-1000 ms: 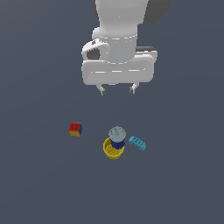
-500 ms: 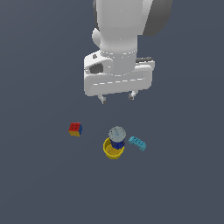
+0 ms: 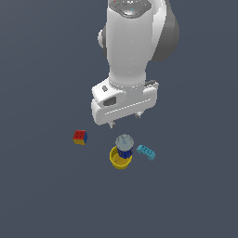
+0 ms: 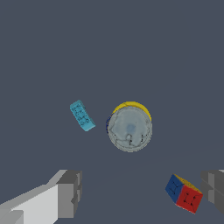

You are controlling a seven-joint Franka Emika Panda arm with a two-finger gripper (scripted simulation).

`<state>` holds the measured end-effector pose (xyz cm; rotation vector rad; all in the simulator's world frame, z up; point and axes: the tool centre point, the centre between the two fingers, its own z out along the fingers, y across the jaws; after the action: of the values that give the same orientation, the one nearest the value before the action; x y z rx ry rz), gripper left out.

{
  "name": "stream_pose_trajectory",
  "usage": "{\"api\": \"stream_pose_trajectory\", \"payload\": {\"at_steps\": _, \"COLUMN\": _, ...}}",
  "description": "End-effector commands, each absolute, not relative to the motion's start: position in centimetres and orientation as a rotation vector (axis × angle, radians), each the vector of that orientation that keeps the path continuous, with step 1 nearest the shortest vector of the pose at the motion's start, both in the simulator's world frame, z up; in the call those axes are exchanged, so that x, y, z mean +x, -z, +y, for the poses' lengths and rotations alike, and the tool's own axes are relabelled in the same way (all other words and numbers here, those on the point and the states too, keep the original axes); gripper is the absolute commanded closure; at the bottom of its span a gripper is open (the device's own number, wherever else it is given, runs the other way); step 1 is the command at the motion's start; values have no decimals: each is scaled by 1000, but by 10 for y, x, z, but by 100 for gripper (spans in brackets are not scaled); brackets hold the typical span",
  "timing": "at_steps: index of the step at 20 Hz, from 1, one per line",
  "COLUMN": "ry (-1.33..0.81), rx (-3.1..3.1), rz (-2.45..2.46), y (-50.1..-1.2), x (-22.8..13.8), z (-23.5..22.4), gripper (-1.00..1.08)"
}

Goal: Pick up a designated object from a clutter of objects.

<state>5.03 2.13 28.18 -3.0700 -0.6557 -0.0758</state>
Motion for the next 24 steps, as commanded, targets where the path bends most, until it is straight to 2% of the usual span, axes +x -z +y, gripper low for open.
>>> {"api": "stream_pose_trajectory", "payload": {"at_steps": 1, "ry": 62, "rx": -3048, "rz": -763, "y": -268, "x": 56, "z": 22, "gripper": -92}}
{"api": "stream_pose_trajectory", "payload": {"at_steps": 13, "ry": 11, "rx": -2929, "rz": -1140, "y": -214, "x": 72, "z": 25, "gripper": -92}}
{"api": "stream_pose_trajectory", "payload": {"at_steps": 24, "ry": 0, "rx": -2897, "rz": -1216, "y": -201, "x": 74, "z": 25, "gripper": -92}}
